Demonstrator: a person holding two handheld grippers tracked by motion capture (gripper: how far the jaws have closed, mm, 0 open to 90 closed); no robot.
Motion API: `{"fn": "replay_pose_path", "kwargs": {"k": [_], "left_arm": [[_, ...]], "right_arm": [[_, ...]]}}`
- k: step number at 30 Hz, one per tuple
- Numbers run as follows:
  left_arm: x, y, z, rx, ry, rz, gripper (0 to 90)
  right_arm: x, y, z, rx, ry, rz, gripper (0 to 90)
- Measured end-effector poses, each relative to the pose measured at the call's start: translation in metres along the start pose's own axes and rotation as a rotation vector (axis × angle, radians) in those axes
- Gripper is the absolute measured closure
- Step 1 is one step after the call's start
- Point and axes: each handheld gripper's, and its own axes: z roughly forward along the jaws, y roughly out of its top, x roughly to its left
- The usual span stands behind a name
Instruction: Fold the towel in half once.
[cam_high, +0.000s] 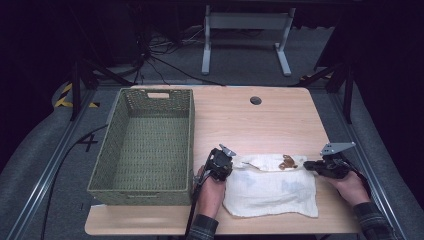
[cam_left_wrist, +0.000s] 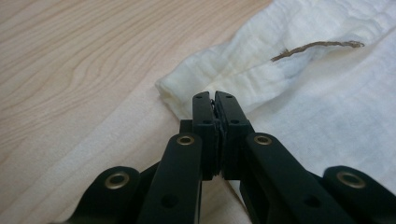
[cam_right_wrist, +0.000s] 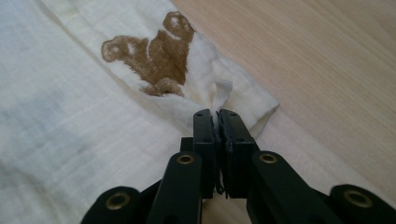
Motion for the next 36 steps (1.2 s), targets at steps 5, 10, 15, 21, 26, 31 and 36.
{"fn": "replay_pose_path", "kwargs": {"k": [5,10,15,21,26,31,36], "left_arm": [[0.005,0.004,0.004,-0.008,0.033,-0.005,88.0],[0.010,0.008,0.005,-0.012,0.043,-0.019,88.1],[0.005,0.006,-0.006,-0.057,0.050,-0.033,88.2],[-0.009,0.000,-0.024,-0.095,0.048,-0.031,88.2],[-0.016,-0.009,-0.036,-0.100,0.038,-0.023,88.2],[-0.020,-0.013,-0.047,-0.096,0.033,-0.013,88.2],[-0.027,-0.020,-0.059,-0.087,0.011,0.002,88.2]], "right_arm": [[-0.011,0.011,0.010,-0.017,-0.020,0.002,86.0],[-0.017,0.016,0.015,-0.024,-0.023,0.007,86.0],[-0.014,0.014,0.007,-0.041,-0.024,-0.002,86.0],[-0.006,0.004,-0.016,-0.076,-0.025,-0.010,85.9],[0.002,-0.005,-0.034,-0.101,-0.007,-0.006,85.9],[0.012,-0.011,-0.041,-0.105,0.008,-0.017,85.8],[0.027,-0.020,-0.049,-0.106,0.024,-0.038,85.8]]}}
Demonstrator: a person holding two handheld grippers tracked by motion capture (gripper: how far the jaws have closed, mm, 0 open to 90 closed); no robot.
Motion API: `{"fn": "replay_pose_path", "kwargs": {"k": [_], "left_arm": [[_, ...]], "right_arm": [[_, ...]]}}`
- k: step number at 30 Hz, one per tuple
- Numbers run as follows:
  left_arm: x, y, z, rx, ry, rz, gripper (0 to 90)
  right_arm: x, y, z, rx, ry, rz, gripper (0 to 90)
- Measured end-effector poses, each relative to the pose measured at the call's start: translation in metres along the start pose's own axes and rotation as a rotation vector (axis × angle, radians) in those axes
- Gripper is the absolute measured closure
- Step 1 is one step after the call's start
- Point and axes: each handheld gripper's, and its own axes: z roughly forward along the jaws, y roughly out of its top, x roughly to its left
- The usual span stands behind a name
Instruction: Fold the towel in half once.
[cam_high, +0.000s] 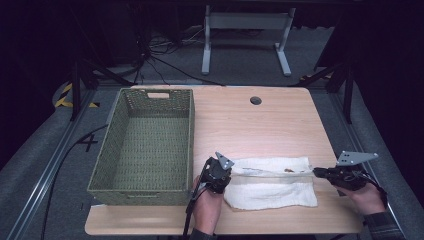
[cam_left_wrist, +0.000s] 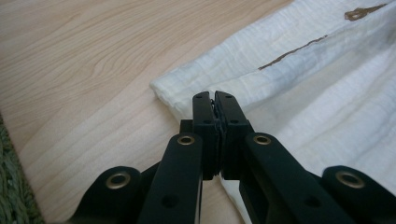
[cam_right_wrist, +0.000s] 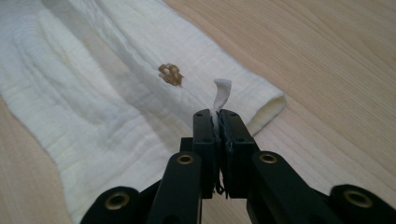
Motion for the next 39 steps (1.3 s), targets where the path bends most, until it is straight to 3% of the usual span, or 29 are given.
{"fn": "replay_pose_path", "kwargs": {"k": [10,16,22,32,33,34,39], "left_arm": [[-0.008,-0.013,-0.021,-0.019,-0.039,0.019,88.2],[-0.010,-0.023,-0.027,-0.025,-0.060,0.010,88.2],[-0.014,-0.035,-0.025,0.024,-0.081,0.023,88.1],[-0.016,-0.053,-0.017,0.077,-0.147,0.001,87.4],[-0.016,-0.053,-0.017,0.077,-0.147,0.001,86.8],[-0.015,-0.054,-0.019,0.072,-0.149,0.001,84.6],[-0.016,-0.046,-0.027,0.038,-0.144,-0.002,73.5]], "right_arm": [[0.019,-0.012,-0.015,-0.013,0.024,-0.014,85.8],[0.026,-0.017,-0.021,-0.025,0.037,-0.021,85.8],[0.030,-0.024,-0.017,0.005,0.069,-0.021,85.7],[0.036,-0.034,-0.011,0.062,0.119,-0.028,83.9],[0.036,-0.034,-0.011,0.062,0.119,-0.028,83.9],[0.037,-0.035,-0.013,0.057,0.122,-0.034,77.2],[0.035,-0.029,-0.021,-0.008,0.122,-0.022,72.4]]}}
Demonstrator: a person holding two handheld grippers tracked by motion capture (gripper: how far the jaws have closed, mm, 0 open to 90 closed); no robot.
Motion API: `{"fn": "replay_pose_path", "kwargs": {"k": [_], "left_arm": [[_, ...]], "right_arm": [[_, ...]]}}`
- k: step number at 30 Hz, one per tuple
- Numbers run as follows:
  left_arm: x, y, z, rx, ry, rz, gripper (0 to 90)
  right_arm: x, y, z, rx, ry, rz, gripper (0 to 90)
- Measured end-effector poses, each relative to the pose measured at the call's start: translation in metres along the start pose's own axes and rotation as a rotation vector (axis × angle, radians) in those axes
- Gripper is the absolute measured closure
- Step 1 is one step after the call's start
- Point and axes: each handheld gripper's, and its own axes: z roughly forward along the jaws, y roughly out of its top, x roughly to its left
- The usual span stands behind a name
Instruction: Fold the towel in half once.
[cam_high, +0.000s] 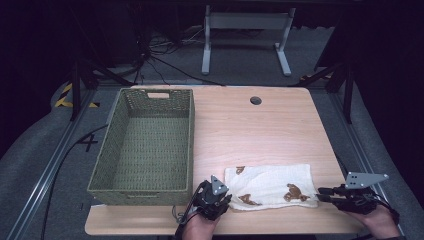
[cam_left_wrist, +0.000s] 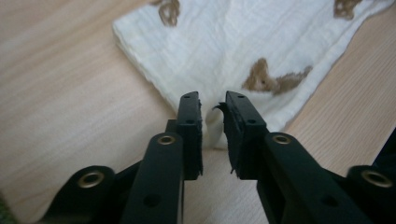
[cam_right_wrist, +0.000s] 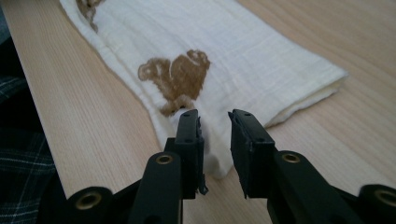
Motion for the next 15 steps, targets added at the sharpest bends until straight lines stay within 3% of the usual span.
{"fn": "replay_pose_path", "kwargs": {"k": [2,6,15], "left_arm": [[-0.001,0.010,-0.001,-0.011,0.008,0.020,71.5],[0.002,0.020,0.003,-0.020,0.019,0.023,67.1],[0.025,0.047,0.039,-0.029,0.066,-0.016,63.1]], "right_arm": [[-0.001,0.004,-0.001,-0.015,-0.012,-0.005,72.1],[-0.006,0.009,0.001,-0.022,-0.027,0.000,72.0],[-0.028,0.025,0.018,-0.015,-0.074,0.045,68.7]]}}
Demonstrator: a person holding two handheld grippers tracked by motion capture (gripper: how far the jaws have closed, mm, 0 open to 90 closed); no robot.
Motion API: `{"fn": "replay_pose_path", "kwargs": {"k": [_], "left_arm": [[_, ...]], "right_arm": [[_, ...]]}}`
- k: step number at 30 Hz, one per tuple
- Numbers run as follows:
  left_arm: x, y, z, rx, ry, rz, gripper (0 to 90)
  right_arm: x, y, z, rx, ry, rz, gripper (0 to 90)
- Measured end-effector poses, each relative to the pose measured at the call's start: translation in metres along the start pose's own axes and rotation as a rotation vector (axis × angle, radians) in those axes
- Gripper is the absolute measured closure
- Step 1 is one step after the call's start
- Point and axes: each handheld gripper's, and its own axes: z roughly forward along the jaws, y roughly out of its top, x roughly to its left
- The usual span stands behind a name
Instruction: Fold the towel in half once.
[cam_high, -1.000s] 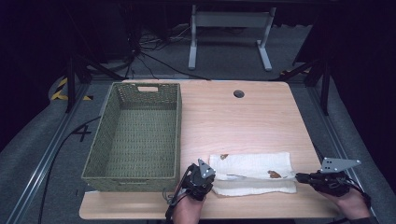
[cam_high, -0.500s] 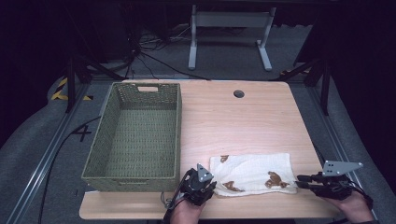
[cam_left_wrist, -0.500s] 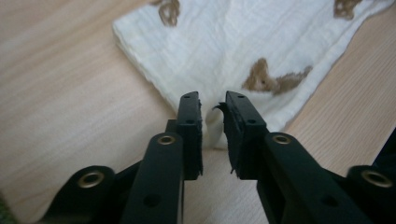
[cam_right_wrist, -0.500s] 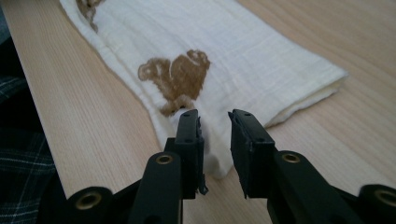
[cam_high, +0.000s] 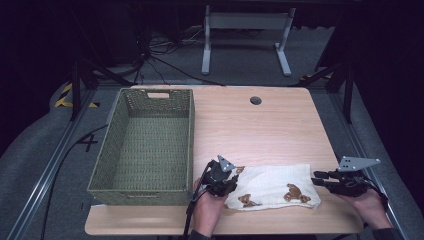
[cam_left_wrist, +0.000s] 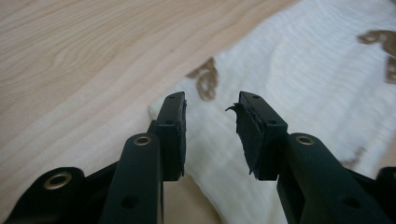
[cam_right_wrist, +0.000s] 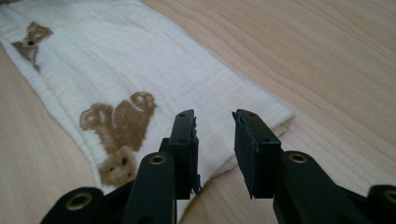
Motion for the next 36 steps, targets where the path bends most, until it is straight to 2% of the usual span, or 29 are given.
{"fn": "replay_pose_path", "kwargs": {"k": [6,10,12,16,20,22,24,32,34,36], "left_arm": [[0.011,0.008,0.020,0.024,0.013,-0.016,62.1],[0.017,0.009,0.021,0.028,0.036,-0.022,60.9],[0.019,0.009,0.022,0.032,0.034,-0.020,59.5],[0.022,0.010,0.024,0.042,0.046,-0.021,58.3],[0.023,0.011,0.022,0.038,0.050,-0.019,57.5],[0.025,0.010,0.022,0.045,0.051,-0.028,57.3],[0.027,0.009,0.024,0.056,0.046,-0.034,57.3],[0.028,0.008,0.033,0.096,0.051,-0.014,57.6],[0.027,0.008,0.033,0.097,0.051,-0.007,61.2],[0.028,0.008,0.033,0.098,0.027,0.001,70.1]], "right_arm": [[-0.021,0.008,0.014,0.018,-0.040,0.036,68.8],[-0.035,0.012,0.025,0.032,-0.062,0.054,68.8],[-0.041,0.014,0.030,0.041,-0.069,0.062,68.8],[-0.053,0.014,0.040,0.055,-0.061,0.092,69.3],[-0.054,0.012,0.046,0.085,-0.053,0.083,71.5],[-0.052,0.012,0.047,0.095,-0.039,0.088,76.9],[-0.052,0.012,0.047,0.097,-0.042,0.087,78.3],[-0.051,0.011,0.048,0.090,-0.035,0.098,80.2],[-0.052,0.010,0.047,0.088,-0.029,0.098,81.9],[-0.051,0.010,0.047,0.084,-0.024,0.100,83.7]]}}
